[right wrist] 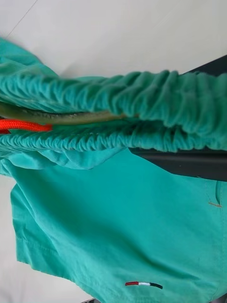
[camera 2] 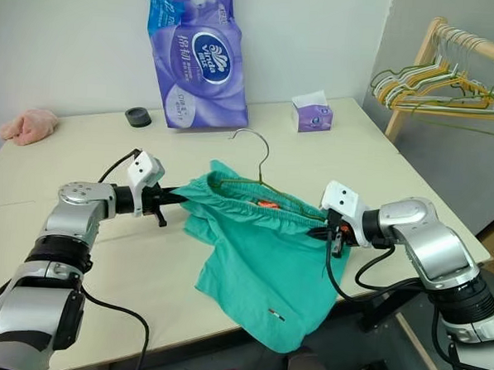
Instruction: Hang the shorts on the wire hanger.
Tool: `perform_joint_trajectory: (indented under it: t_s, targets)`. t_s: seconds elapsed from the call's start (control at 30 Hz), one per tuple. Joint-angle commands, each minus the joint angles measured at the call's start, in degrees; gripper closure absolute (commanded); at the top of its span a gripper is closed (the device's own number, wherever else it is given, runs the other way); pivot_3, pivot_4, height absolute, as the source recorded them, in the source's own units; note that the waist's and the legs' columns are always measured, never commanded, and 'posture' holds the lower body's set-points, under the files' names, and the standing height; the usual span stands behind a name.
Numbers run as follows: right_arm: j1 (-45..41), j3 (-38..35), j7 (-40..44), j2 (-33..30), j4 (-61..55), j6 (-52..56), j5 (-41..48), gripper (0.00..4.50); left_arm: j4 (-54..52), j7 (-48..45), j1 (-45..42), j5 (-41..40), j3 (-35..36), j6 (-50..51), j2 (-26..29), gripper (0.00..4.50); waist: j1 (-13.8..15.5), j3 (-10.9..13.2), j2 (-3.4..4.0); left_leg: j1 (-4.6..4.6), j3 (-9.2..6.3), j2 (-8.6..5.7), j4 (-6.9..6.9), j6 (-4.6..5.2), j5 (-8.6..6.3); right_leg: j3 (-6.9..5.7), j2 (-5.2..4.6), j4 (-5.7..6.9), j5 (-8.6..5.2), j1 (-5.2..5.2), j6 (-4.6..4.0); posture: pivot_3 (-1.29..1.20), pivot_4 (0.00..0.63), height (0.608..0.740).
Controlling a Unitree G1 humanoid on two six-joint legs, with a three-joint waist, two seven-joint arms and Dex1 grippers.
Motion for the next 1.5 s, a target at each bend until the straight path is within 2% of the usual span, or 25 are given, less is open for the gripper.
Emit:
perform_joint_trajectory:
  t_s: [0.03,0.13,0.3,0.47,0.57,0.67,0.77,0.87,1.0,1.1,1.23,1.37,1.5]
  targets:
    - [-1.6,-2.2,-0.7,0.0,-2.2,0.7,1.5,4.5,-2.6,1.6,0.4,0.0,1.3,-0.6,1.9,3.62,-0.1,0.0,0.0,0.01,0.0,0.0,0.0,0.0,0.0,0.0,0.0,0.0,0.0,0.0,0.0,-0.23,0.047,0.74]
    - [-1.5,-2.3,-1.0,-0.1,-2.3,1.0,1.7,4.5,-2.2,4.5,1.5,2.2,1.0,-3.8,3.5,2.79,-0.2,0.0,0.0,0.01,0.0,0.0,-0.01,0.0,0.0,0.02,0.0,0.0,0.0,0.0,0.0,-0.24,0.048,0.74]
    - [-1.2,-3.0,-2.5,0.3,-2.6,2.6,2.8,4.5,2.4,13.1,2.0,7.6,1.2,-14.7,7.8,1.31,-0.1,0.0,0.0,0.01,-0.01,0.01,-0.02,0.0,0.0,0.01,-0.01,-0.01,0.0,-0.01,0.0,-0.24,0.052,0.74]
    - [-0.7,-5.3,-5.9,1.6,-2.6,6.9,4.8,4.5,2.7,10.6,1.3,4.8,2.9,-13.9,10.3,1.31,0.2,0.0,0.0,0.0,0.0,0.0,-0.02,-0.01,-0.01,-0.01,-0.05,-0.02,0.0,0.0,0.0,-0.25,0.058,0.74]
    - [1.1,-8.8,-9.5,2.2,-4.0,12.0,6.4,4.5,-6.7,-0.1,6.1,4.1,-0.8,-11.6,12.8,1.31,0.1,0.0,0.01,-0.04,0.0,0.0,-0.02,-0.01,-0.01,-0.01,-0.05,-0.02,0.0,-0.02,0.0,-0.26,0.063,0.74]
    - [4.1,-14.8,-13.9,3.2,-6.9,19.1,9.1,4.5,-19.4,-5.1,7.8,-2.8,-0.9,0.0,10.8,1.31,0.5,0.0,0.02,-0.09,-0.01,0.0,-0.02,-0.03,-0.02,-0.02,-0.08,-0.05,0.0,-0.02,0.01,-0.28,0.076,0.74]
    - [7.8,-21.4,-18.0,4.2,-11.2,26.7,11.8,4.5,-32.0,-8.0,7.2,-12.6,-1.2,16.6,7.4,0.78,1.1,0.0,0.01,-0.2,-0.05,-0.02,0.11,-0.02,-0.02,-0.06,-0.1,-0.05,0.0,-0.01,0.03,-0.32,0.088,0.74]
    - [14.1,-28.3,-20.5,3.1,-16.4,33.3,13.7,4.5,-42.6,-9.8,5.9,-20.6,-3.2,28.8,4.6,0.07,0.7,0.0,0.04,-0.2,0.0,-0.03,0.12,-0.01,-0.03,0.01,0.02,-0.05,-0.02,0.0,0.08,-0.35,0.1,0.74]
    - [19.7,-37.0,-22.9,2.2,-20.5,39.4,14.8,4.5,-48.0,-11.4,3.4,-26.4,-5.1,37.1,2.8,0.07,-0.7,0.3,0.33,-0.12,0.07,-0.02,0.08,0.03,-0.05,0.09,0.27,-0.03,-0.07,0.02,0.15,-0.42,0.123,0.74]
    - [22.7,-44.6,-24.2,1.0,-22.4,44.1,14.4,4.5,-46.8,-11.9,-0.9,-26.0,-7.4,36.5,-0.3,0.07,-1.8,0.5,0.61,-0.02,0.12,-0.06,0.07,0.07,-0.08,0.13,0.36,-0.06,-0.24,0.12,0.42,-0.45,0.132,0.74]
    - [23.4,-55.7,-27.9,0.7,-18.9,48.7,13.2,4.5,-41.8,-4.9,-6.6,-17.9,-11.0,26.4,-8.4,0.07,-3.3,0.7,0.76,0.18,0.17,-0.07,0.01,0.33,-0.22,0.19,0.4,-0.22,-0.36,0.39,0.52,-0.48,0.138,0.74]
    - [22.7,-61.5,-32.0,-1.4,-14.3,48.7,11.7,4.5,-39.6,-2.7,-10.2,-14.9,-13.1,22.6,-13.7,0.07,-5.4,0.9,0.9,0.22,0.26,-0.13,0.0,0.63,-0.4,0.3,0.34,-0.4,-0.35,0.56,0.5,-0.5,0.14,0.74]
    - [15.5,-63.2,-37.3,-3.5,-9.2,48.7,9.6,4.5,-39.5,0.4,-12.6,-12.1,-15.2,19.1,-19.2,0.07,-7.5,1.1,1.05,0.19,0.45,-0.17,-0.01,0.9,-0.56,0.49,0.31,-0.46,-0.45,0.61,0.66,-0.51,0.138,0.74]
